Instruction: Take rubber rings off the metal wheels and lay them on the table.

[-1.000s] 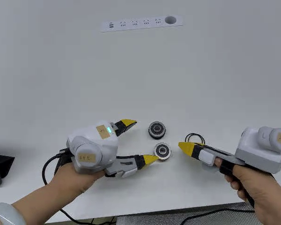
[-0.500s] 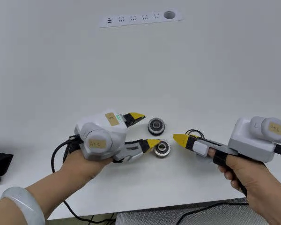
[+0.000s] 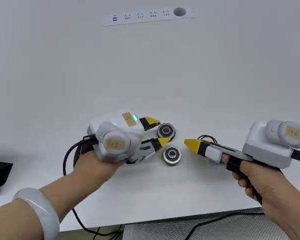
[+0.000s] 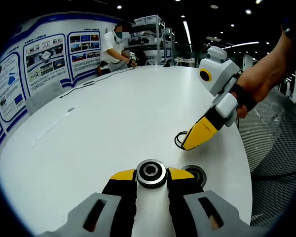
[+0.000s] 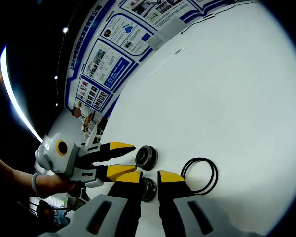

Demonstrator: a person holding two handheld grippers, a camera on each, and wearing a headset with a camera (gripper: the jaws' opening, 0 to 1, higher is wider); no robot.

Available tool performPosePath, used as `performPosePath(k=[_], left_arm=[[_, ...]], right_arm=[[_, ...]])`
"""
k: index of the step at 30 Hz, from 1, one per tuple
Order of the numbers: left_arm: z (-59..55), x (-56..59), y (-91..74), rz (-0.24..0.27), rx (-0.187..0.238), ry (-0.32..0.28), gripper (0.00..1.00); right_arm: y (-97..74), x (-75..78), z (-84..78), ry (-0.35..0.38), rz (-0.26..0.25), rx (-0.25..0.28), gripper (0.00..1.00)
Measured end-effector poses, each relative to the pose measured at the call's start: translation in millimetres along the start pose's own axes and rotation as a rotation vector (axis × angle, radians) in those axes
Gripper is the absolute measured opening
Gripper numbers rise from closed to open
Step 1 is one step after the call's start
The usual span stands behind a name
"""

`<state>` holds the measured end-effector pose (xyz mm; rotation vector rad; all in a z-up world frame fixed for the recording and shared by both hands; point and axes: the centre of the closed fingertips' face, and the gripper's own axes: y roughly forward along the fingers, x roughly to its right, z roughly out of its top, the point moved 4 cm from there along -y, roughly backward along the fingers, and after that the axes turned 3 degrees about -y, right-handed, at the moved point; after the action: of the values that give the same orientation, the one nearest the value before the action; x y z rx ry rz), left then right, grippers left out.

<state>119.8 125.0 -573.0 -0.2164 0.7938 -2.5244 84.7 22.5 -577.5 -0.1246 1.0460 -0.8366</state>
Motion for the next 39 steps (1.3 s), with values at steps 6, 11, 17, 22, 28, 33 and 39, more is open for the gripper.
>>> performPosePath(k=[6, 11, 17, 22, 28, 33, 39], left_arm=[[-0.9, -0.6, 3.6, -0.002, -0.021, 0.012, 0.19], [-1.7, -0.7, 6.2, -0.008, -0.031, 0.019, 0.19], [-1.6, -0.7, 6.5, -0.014, -0.034, 0.019, 0.16], [-2.2, -1.5, 6.2, -0.018, -0.038, 0.019, 0.14], [-2.0, -1.2, 6.0, -0.022, -0.042, 0.026, 0.14], [-2.0, -1.1, 5.7, -0.022, -0.042, 0.026, 0.14], [-1.8, -0.8, 5.9, -0.021, -0.042, 0.022, 0.14]], right_arm=[[2.5, 0.7, 1.4, 0.006, 0.001, 0.002, 0.13], [5.7, -0.1, 3.2, 0.010, 0.006, 0.003, 0.13], [9.9, -1.0, 6.1, 0.009, 0.010, 0.005, 0.14], [12.6, -2.1, 7.1, 0.010, 0.012, 0.004, 0.14], [17.7, -4.6, 8.1, 0.017, 0.016, 0.001, 0.14], [24.9, -5.2, 7.3, 0.022, 0.019, -0.011, 0.14], [28.7, -6.0, 6.6, 0.028, 0.023, -0.018, 0.14]])
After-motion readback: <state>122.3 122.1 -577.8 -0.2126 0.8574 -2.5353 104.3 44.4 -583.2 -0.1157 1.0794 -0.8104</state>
